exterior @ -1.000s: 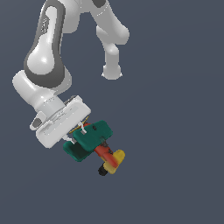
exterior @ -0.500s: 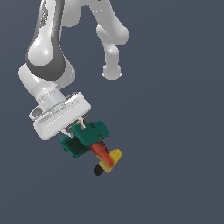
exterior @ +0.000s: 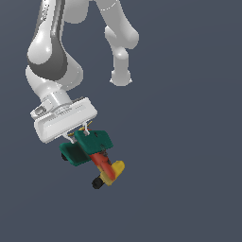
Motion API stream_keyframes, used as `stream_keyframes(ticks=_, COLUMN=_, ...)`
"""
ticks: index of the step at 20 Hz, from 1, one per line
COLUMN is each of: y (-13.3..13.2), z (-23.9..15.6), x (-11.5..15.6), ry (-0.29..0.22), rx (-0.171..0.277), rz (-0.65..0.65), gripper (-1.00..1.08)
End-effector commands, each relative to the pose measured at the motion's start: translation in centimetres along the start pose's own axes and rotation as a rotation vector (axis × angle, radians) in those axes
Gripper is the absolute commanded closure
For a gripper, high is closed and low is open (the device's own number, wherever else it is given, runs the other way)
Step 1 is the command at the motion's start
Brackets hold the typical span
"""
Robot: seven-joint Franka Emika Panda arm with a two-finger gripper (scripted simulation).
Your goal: Pick up the object and move it to a goal position.
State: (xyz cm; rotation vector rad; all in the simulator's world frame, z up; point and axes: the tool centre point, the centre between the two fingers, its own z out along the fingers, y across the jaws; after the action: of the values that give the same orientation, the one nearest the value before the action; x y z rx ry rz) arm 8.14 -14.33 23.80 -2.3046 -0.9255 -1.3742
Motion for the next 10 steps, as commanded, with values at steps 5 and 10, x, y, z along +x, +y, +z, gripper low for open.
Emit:
stream_keyframes(ticks=5, y=0.0, z=-1.4, x=0.3, ry=0.027, rx=-0.058, rz=-0.095, gripper=1.08)
stream_keyframes(ticks=10, y=-0.2, z=-2.2, x=0.3, ry=0.047, rx=-0.096, rz=-0.161, gripper=1.08)
